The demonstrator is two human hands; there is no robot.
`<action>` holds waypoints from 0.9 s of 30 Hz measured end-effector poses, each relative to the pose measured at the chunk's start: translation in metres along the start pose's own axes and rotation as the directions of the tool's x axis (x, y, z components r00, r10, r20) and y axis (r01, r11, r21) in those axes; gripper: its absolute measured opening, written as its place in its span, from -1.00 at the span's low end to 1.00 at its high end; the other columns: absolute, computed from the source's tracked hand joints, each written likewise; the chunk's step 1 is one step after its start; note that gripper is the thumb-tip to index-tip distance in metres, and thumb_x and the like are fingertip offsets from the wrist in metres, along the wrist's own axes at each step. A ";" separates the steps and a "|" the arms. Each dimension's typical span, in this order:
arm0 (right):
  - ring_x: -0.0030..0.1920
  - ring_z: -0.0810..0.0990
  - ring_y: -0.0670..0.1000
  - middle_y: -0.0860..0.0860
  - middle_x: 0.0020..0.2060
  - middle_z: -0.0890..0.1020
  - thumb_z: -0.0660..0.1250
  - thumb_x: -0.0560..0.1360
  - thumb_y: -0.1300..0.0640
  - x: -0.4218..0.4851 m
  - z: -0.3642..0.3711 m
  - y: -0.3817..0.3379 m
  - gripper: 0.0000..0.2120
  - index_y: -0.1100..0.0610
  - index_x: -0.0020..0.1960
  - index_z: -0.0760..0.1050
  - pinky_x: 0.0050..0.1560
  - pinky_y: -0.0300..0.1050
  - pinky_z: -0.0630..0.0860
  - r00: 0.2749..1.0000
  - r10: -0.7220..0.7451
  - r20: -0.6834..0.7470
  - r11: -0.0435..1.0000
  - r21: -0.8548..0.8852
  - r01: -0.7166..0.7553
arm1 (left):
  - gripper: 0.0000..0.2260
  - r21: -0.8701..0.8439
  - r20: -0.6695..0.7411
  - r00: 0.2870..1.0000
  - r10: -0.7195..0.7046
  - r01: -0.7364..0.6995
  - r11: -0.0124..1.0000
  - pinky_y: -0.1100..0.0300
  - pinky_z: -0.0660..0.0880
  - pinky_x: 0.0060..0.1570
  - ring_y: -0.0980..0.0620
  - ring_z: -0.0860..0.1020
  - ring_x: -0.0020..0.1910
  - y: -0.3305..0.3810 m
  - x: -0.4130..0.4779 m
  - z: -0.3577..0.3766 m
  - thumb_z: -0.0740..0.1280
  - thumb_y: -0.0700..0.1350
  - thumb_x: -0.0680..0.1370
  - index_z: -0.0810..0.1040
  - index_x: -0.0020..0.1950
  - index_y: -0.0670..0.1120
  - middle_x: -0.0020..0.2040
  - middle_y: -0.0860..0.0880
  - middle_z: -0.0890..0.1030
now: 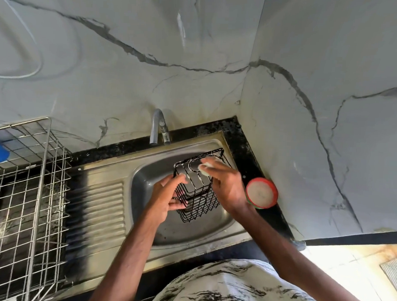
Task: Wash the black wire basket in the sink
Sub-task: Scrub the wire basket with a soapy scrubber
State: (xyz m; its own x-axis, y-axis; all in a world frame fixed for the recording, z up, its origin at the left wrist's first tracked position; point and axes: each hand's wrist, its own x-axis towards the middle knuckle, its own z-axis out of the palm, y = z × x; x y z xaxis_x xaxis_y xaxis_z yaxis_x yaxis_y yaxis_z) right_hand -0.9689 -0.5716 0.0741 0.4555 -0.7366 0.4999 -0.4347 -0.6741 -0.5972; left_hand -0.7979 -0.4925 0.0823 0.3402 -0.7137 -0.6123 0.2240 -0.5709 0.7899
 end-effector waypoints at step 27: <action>0.06 0.72 -0.04 0.11 0.05 0.73 0.26 0.39 0.62 0.033 -0.010 0.042 -0.56 0.24 0.06 0.71 0.10 -0.09 0.66 0.972 0.222 -0.078 0.975 0.045 -0.219 | -0.58 -0.001 0.008 0.999 -0.045 0.045 0.999 -0.11 0.71 -0.10 -0.40 0.62 0.19 -0.005 0.004 -0.017 0.53 0.25 0.15 0.76 -0.06 0.12 0.27 -0.29 0.57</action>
State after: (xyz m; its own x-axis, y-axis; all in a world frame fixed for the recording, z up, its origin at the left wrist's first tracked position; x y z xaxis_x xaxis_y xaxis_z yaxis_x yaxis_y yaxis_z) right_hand -0.9800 -0.6244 0.0719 0.2851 -0.8700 0.4023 -0.4888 -0.4930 -0.7197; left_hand -0.7822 -0.4856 0.0768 0.3226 -0.6906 -0.6473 0.2399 -0.6019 0.7617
